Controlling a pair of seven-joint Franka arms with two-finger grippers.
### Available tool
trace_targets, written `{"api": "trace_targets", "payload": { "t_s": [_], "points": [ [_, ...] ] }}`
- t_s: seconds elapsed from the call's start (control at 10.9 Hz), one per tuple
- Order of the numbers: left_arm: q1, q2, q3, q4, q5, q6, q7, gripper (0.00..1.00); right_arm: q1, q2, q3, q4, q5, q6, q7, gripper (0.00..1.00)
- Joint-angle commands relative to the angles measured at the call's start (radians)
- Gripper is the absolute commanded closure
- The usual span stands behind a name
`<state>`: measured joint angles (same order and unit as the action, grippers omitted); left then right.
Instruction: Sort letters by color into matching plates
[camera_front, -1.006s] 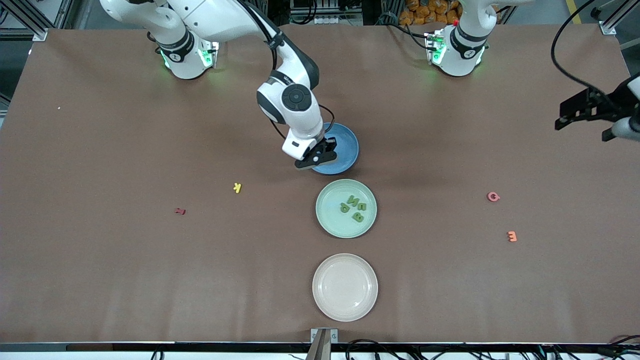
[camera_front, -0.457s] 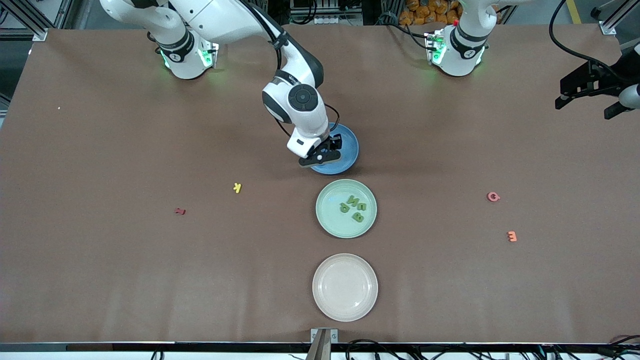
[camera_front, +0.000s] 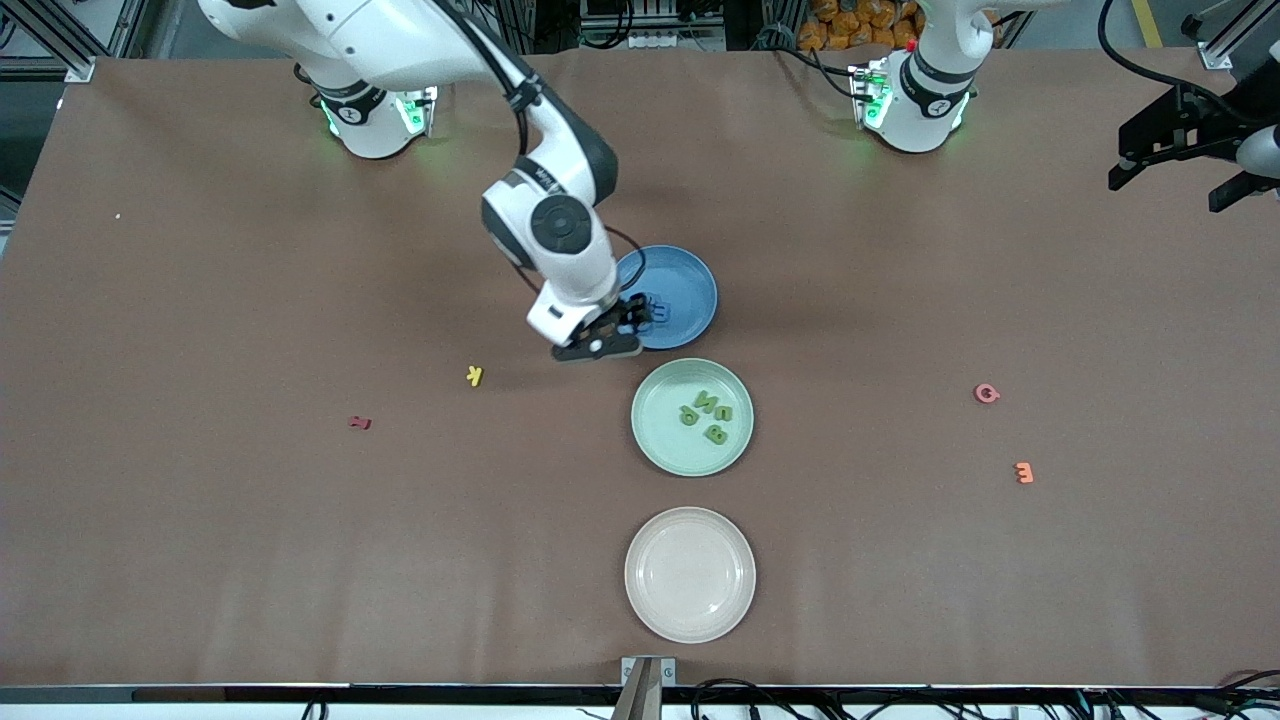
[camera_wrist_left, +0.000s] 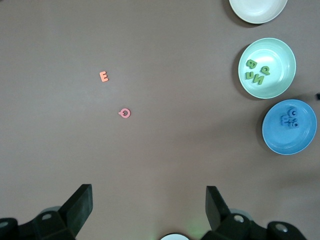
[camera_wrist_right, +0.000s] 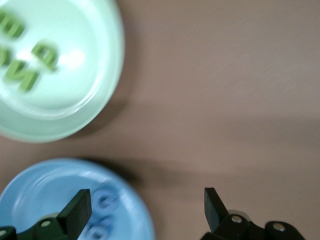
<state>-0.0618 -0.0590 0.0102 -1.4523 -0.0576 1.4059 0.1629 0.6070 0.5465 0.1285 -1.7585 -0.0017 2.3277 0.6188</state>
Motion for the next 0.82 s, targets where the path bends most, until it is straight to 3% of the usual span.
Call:
{"api": "trace_targets", "payload": {
  "t_s": [0.0, 0.27, 0.73],
  "points": [
    [-0.001, -0.007, 0.033, -0.013, 0.001, -0.008, 0.012, 0.00, -0.093, -0.043, -0.030, -0.009, -0.003, -0.031, -0.088, 0.00],
    [-0.036, -0.005, 0.046, -0.011, 0.062, -0.008, -0.097, 0.00, -0.237, -0.077, -0.041, -0.009, -0.004, -0.088, -0.221, 0.00],
    [-0.030, 0.011, 0.045, -0.011, 0.051, -0.008, -0.111, 0.00, -0.409, -0.123, -0.131, -0.006, -0.006, -0.157, -0.421, 0.00]
  ]
}}
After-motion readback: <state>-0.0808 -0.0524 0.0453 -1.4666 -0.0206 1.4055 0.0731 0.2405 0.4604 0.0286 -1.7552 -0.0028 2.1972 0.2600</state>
